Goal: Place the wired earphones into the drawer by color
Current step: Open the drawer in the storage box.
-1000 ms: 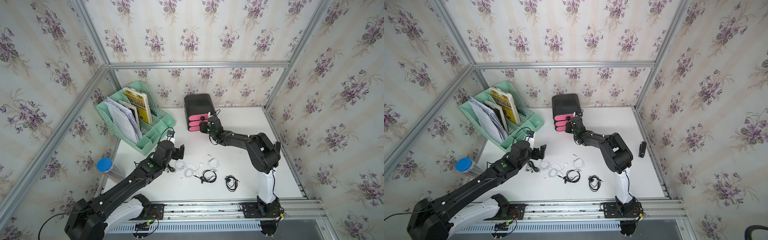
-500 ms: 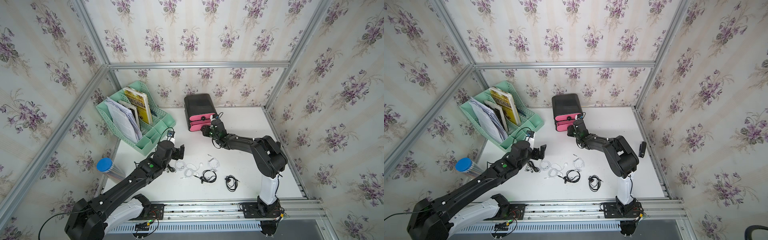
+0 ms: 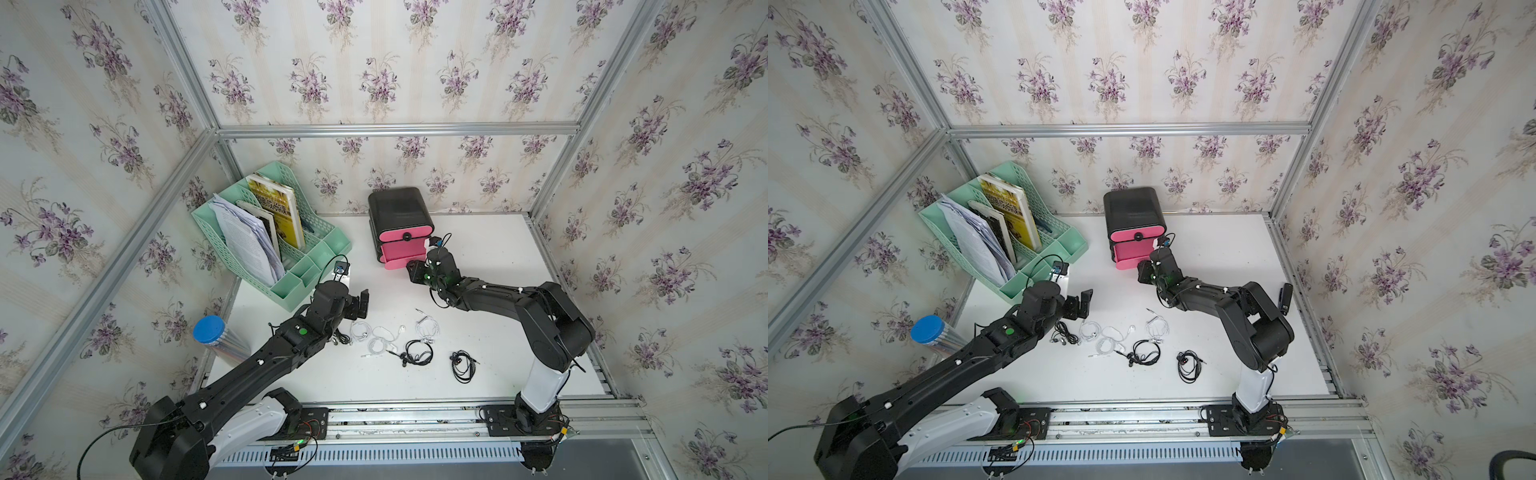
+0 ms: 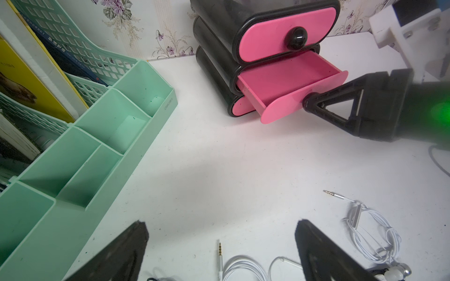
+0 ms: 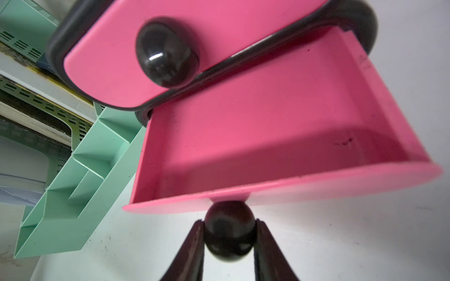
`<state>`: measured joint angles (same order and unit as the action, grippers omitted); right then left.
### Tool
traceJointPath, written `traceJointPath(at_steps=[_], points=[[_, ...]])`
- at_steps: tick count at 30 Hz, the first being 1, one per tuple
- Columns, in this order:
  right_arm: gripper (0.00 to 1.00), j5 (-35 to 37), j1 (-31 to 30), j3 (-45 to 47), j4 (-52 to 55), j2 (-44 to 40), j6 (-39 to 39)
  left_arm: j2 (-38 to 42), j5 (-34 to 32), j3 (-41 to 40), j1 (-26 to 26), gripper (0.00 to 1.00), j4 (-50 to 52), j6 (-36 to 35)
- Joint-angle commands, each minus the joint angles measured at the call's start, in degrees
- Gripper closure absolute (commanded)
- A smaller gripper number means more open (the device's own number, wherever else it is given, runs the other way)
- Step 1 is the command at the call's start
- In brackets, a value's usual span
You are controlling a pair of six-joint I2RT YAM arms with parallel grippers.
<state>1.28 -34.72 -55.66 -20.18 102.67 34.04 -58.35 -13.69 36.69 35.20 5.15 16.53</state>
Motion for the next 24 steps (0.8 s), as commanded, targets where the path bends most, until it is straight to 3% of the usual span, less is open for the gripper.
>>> traceJointPath(at_steps=[1,24], points=[[0.69,1.05,-0.15,1.45,0.23,-1.95,-0.27,-0.10,-0.34,0.32,-0.04,0.01,-0.09,-0.08],[0.69,2.39,-2.39,10.53,1.12,-10.19,1.46,0.10,-0.36,0.23,-0.04,0.01,0.04,0.12]])
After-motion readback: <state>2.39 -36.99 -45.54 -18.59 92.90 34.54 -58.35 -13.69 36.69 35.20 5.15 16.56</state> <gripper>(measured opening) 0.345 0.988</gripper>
